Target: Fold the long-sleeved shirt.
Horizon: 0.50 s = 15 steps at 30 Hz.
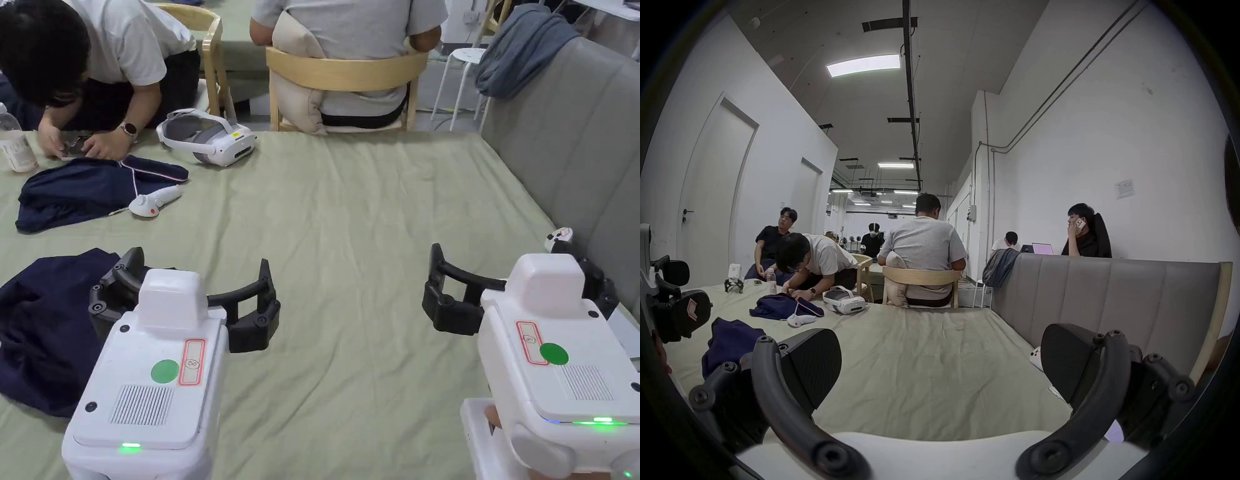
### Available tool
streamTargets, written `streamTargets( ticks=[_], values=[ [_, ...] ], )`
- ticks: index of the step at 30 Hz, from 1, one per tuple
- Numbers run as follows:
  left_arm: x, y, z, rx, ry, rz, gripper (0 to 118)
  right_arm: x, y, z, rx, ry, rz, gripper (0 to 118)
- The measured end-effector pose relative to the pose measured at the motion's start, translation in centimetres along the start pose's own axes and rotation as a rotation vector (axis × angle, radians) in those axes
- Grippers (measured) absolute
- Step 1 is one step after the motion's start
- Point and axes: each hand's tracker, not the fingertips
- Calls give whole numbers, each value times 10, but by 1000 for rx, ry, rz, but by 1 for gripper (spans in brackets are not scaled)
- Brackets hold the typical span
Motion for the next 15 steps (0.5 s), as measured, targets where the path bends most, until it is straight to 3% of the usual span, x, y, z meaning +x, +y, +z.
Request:
streamTargets(
  ticks=[15],
  values=[
    [-4, 0, 0, -2, 12, 10, 111, 4, 0, 1, -6, -16, -4, 118]
  ],
)
